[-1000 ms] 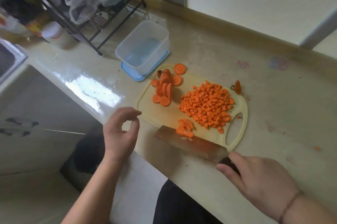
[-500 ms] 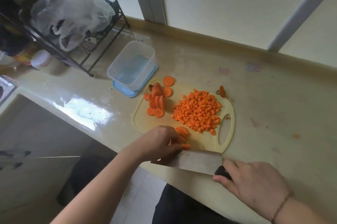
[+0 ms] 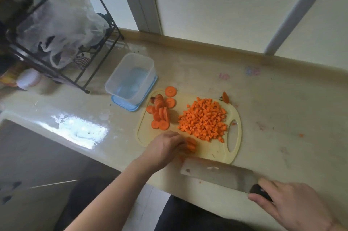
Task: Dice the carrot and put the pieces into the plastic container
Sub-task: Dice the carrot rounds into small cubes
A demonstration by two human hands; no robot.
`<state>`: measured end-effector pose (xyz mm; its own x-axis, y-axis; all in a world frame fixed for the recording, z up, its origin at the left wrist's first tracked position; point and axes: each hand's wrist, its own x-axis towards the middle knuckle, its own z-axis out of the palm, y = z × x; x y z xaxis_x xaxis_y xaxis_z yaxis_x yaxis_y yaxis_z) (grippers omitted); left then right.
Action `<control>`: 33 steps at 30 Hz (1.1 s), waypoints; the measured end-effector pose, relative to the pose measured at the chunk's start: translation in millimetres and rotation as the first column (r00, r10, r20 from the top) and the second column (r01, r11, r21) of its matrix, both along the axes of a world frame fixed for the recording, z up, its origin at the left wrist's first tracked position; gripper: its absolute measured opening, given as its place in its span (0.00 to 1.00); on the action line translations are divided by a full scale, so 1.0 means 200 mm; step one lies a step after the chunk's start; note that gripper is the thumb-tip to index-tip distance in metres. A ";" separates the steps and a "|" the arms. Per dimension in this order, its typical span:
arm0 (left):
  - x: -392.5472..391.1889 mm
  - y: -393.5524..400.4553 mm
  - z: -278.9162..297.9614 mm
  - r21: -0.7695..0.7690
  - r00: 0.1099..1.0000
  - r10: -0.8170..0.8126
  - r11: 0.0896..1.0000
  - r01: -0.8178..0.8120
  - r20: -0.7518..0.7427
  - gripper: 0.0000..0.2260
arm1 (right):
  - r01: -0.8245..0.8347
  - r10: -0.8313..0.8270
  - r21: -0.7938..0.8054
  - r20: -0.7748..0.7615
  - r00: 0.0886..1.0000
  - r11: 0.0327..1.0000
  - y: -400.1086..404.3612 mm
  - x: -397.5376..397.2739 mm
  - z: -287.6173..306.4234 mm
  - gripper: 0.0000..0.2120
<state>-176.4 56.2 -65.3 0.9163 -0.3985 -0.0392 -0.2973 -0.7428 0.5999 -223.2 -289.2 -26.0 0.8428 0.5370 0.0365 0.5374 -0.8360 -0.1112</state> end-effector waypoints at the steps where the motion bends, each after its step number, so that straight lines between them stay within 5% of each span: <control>1: 0.00 0.00 0.00 -0.009 0.998 -0.021 1.000 0.022 0.057 0.14 | 0.032 -0.032 0.014 -0.011 0.999 0.999 -0.02 -0.01 0.00 0.32; 12: 0.06 0.00 -0.05 0.003 0.975 -0.067 0.998 0.067 0.212 0.04 | 0.295 -0.275 0.101 -0.178 0.945 0.950 -0.08 0.00 0.06 0.29; 17: 0.02 0.04 -0.07 -0.025 0.964 -0.071 0.996 0.080 0.255 0.10 | 0.395 -0.365 0.107 -0.228 0.903 0.912 -0.07 0.04 0.10 0.27; 24: -0.07 0.11 -0.10 0.136 0.842 -0.449 0.893 0.429 0.298 0.16 | 0.432 -0.401 0.068 -0.264 0.877 0.899 -0.07 0.07 0.10 0.29; 29: -0.08 0.09 -0.14 0.147 0.831 -0.403 0.915 0.376 0.384 0.08 | 0.392 -0.363 0.049 -0.290 0.885 0.919 -0.06 0.08 0.09 0.27; 33: -0.06 -0.01 -0.09 -0.007 0.895 -0.171 0.982 0.191 0.411 0.12 | 0.424 -0.386 0.058 -0.322 0.865 0.904 -0.06 0.08 0.09 0.28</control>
<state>-188.2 53.9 -84.3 0.7603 -0.5511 0.3439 -0.6493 -0.6274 0.4300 -206.8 -301.4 -8.2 0.9665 0.1534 -0.2055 0.0801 -0.9419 -0.3262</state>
